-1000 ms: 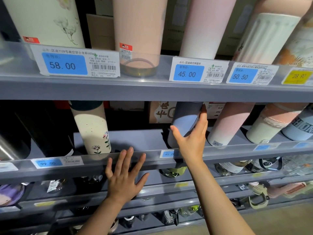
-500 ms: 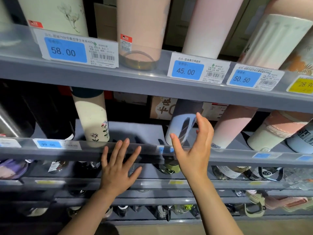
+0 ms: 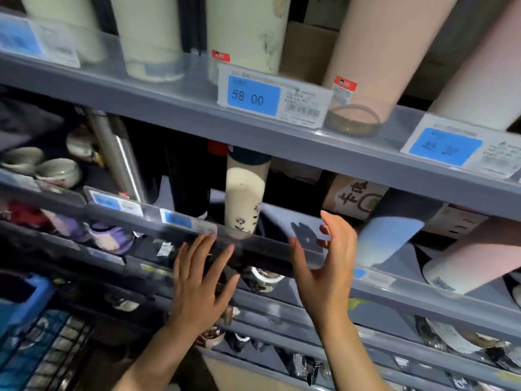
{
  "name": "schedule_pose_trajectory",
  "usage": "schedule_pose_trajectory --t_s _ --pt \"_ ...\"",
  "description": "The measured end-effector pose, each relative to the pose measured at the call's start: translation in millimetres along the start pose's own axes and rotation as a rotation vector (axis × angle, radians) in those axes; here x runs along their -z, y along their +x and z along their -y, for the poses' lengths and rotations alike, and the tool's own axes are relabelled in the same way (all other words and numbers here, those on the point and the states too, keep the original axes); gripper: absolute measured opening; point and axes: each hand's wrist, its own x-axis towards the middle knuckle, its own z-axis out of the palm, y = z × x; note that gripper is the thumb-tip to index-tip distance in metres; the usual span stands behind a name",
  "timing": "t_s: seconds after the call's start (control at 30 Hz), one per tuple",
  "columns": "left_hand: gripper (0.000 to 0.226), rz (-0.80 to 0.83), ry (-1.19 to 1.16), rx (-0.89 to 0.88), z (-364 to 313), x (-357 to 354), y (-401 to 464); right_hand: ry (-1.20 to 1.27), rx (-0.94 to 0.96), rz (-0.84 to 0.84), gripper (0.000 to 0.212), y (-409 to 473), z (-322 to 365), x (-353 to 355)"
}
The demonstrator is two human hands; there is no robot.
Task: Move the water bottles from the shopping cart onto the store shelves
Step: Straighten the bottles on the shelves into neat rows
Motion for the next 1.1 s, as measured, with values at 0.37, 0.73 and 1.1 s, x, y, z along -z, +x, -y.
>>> schedule_pose_trajectory --t_s 0.37,0.73,1.1 --pt "0.057 0.025 -0.026 -0.071 152.8 40.5 29.7 0.032 -0.507 -0.083 0.1 34.5 67.4 -128.3" --pt "0.064 0.001 -0.018 -0.163 162.8 5.4 22.7 -0.122 -0.563 -0.24 0.088 40.1 42.1 -73.8" --pt "0.068 -0.05 0.015 -0.178 162.5 1.6 22.4 -0.139 -0.562 -0.296 0.089 35.6 16.2 -63.7"
